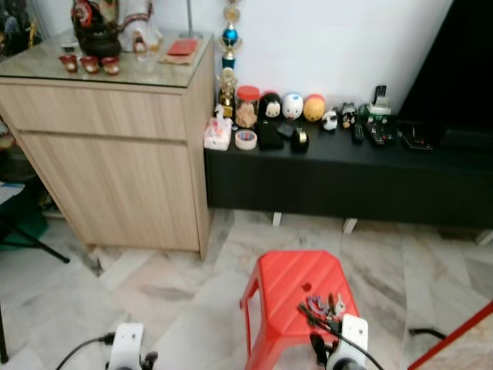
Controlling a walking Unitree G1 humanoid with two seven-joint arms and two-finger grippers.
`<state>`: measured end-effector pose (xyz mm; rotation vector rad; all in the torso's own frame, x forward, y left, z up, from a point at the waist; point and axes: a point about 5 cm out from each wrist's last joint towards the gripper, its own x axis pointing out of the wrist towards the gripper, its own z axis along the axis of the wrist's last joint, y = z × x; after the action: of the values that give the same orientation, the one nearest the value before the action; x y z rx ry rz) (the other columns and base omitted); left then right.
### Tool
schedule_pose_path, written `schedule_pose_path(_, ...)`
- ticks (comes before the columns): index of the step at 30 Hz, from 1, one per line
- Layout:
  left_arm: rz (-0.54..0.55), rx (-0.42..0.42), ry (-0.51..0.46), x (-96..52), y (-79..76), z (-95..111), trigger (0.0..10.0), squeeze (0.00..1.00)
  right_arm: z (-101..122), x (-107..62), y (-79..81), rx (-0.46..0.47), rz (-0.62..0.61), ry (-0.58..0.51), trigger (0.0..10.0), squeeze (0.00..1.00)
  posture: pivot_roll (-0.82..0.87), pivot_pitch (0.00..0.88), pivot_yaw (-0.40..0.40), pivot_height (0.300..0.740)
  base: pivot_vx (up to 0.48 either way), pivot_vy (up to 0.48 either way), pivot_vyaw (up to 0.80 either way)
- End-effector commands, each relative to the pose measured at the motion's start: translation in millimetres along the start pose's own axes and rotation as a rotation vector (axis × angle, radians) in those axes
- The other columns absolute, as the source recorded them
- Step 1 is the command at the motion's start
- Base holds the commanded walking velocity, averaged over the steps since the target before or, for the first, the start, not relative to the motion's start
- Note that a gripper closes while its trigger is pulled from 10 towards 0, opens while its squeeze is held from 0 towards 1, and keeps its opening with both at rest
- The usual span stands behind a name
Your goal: Hang keys on a hook
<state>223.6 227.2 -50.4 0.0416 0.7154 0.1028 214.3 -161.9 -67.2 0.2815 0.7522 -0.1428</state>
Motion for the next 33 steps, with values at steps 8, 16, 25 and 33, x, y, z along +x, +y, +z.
schedule_pose_path(8,-0.030,-0.057,-0.368,5.6,-1.8,76,10.0,0.00,78,7.8,22.9,-0.005,0.066,-0.344,10.0,0.00,0.04,0.000,-0.068,0.740,0.000,0.000,0.00)
schedule_pose_path(16,-0.062,-0.062,-0.618,-11.1,-2.4,96,10.0,0.00,95,-6.1,26.1,-0.045,0.072,-0.581,10.0,0.00,0.05,0.000,-0.065,0.740,0.000,0.000,0.00)
schedule_pose_path(25,-0.138,-0.036,-0.726,-19.7,-18.0,117,10.0,0.00,86,-13.5,44.8,-0.081,0.105,-0.625,10.0,0.00,0.07,0.000,-0.062,0.740,0.000,0.000,0.00)
schedule_pose_path(33,-0.186,-0.029,-0.714,-20.0,-30.9,118,10.0,0.00,95,-10.3,49.5,-0.131,0.105,-0.609,10.0,0.00,0.06,0.000,-0.043,0.726,0.000,0.000,0.00)
